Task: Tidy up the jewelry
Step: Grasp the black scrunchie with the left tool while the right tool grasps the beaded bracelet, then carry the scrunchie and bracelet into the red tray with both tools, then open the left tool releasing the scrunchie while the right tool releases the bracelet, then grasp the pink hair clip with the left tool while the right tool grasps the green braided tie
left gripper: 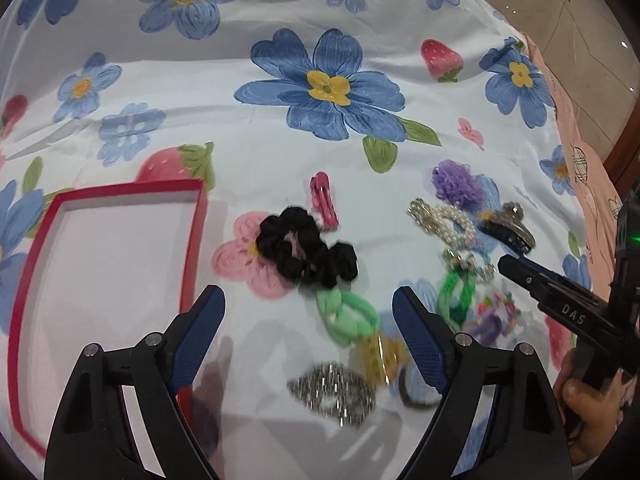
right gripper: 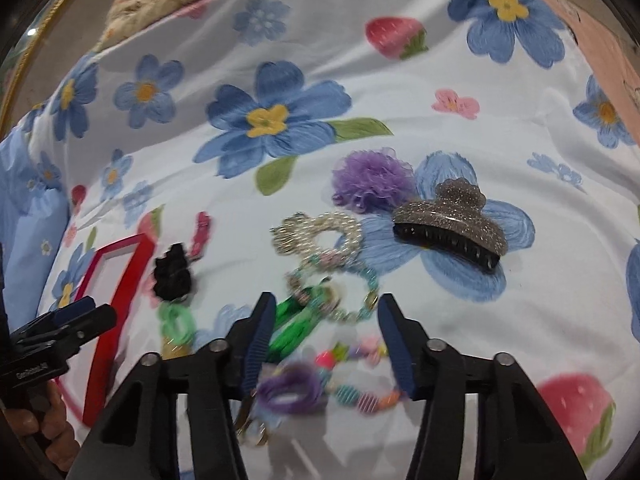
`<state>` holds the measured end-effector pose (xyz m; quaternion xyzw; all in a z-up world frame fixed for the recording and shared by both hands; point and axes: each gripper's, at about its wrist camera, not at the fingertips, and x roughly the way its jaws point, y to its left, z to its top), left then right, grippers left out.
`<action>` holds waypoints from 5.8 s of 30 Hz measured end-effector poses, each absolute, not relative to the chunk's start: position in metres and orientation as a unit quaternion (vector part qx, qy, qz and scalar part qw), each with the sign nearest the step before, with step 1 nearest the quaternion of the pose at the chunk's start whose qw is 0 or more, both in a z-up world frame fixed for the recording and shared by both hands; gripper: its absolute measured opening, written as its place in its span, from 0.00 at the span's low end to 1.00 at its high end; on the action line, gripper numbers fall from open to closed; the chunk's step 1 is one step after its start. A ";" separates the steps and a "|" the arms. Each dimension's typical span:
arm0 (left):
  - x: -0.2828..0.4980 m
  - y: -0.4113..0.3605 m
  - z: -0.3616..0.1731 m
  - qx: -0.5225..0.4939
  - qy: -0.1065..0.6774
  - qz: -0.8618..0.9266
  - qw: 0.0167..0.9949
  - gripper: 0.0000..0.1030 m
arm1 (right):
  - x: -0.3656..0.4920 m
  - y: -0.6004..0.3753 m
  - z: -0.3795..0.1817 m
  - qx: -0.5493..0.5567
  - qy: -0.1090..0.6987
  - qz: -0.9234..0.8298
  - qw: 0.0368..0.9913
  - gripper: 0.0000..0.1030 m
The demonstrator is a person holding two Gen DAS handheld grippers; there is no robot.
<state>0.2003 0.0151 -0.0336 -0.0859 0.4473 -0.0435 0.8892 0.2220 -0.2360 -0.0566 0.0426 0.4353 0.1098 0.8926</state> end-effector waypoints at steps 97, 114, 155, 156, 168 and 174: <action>0.196 0.246 -0.095 -0.195 0.501 0.069 0.840 0.39 | 0.265 0.075 -0.103 -0.061 0.476 0.324 0.815 0.07; 0.178 0.248 -0.086 -0.205 0.495 0.077 0.840 0.51 | 0.265 0.080 -0.106 -0.080 0.482 0.317 0.813 0.10; 0.185 0.065 -0.030 -0.159 0.475 -0.071 0.863 0.63 | 0.188 -0.202 -0.041 0.064 0.421 0.166 0.889 0.45; 0.187 0.063 -0.030 -0.158 0.475 -0.072 0.862 0.63 | 0.187 -0.210 -0.042 0.067 0.421 0.159 0.890 0.45; 0.235 0.026 -0.039 -0.138 0.488 -0.092 0.857 0.65 | 0.206 -0.224 -0.057 0.068 0.435 0.141 0.887 0.45; 0.271 0.011 -0.054 -0.124 0.500 -0.088 0.853 0.65 | 0.222 -0.219 -0.078 0.063 0.465 0.139 0.872 0.44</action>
